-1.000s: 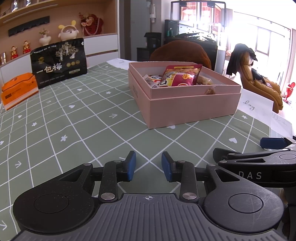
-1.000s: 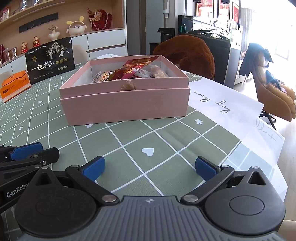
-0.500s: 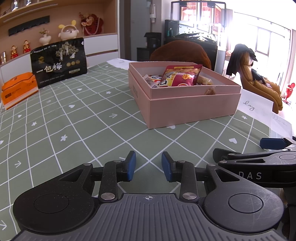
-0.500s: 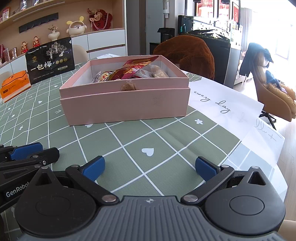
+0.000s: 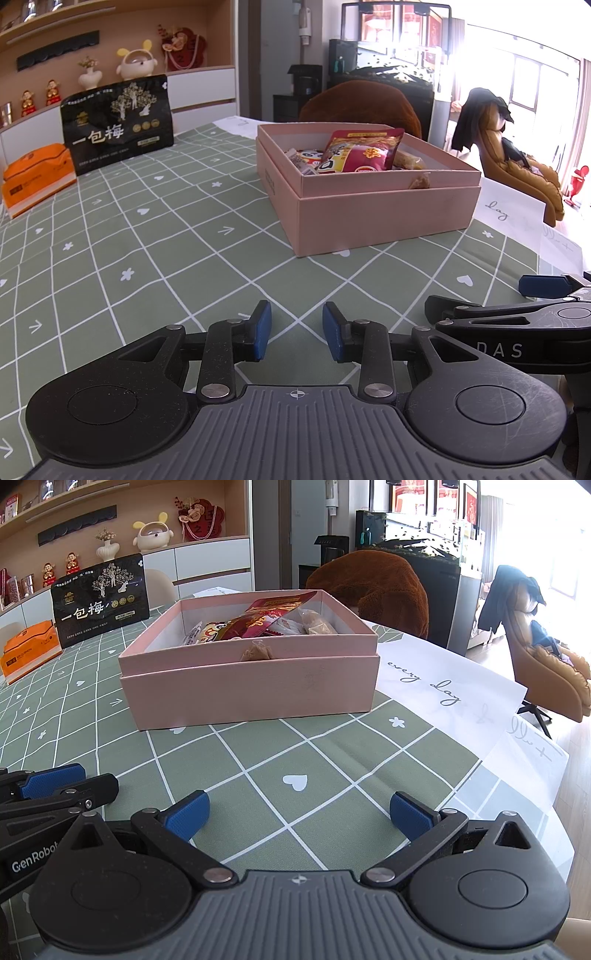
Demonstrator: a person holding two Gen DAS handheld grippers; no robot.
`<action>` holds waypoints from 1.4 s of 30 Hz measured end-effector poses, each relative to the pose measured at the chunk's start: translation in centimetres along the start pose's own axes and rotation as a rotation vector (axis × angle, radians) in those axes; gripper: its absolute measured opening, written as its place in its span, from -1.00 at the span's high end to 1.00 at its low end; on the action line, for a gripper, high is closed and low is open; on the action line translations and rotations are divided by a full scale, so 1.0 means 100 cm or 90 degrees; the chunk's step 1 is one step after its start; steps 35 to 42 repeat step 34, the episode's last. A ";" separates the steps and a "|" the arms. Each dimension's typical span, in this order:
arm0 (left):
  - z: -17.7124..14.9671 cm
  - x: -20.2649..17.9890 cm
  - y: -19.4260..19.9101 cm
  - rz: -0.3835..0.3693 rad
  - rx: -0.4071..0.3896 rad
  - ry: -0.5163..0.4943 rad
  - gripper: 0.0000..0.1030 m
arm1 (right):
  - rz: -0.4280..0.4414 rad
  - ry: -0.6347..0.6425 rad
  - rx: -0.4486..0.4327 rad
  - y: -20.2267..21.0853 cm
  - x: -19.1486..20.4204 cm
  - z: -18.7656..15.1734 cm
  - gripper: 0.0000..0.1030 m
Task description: Organize snacks
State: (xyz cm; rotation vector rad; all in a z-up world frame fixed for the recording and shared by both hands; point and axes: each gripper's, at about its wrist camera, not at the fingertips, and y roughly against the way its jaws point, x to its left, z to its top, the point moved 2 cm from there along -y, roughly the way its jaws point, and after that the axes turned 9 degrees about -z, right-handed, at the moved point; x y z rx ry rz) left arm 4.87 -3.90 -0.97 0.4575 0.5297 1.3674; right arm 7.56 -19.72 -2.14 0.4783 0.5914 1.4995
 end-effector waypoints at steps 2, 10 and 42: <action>0.000 0.000 0.000 0.000 0.000 0.000 0.30 | 0.000 0.000 0.000 0.000 0.000 0.000 -1.00; 0.000 0.000 0.000 0.000 0.000 0.000 0.30 | 0.000 0.000 0.000 0.000 0.000 0.000 -1.00; 0.000 -0.003 -0.001 0.002 0.000 0.001 0.30 | -0.001 -0.001 0.000 0.001 0.001 0.000 -1.00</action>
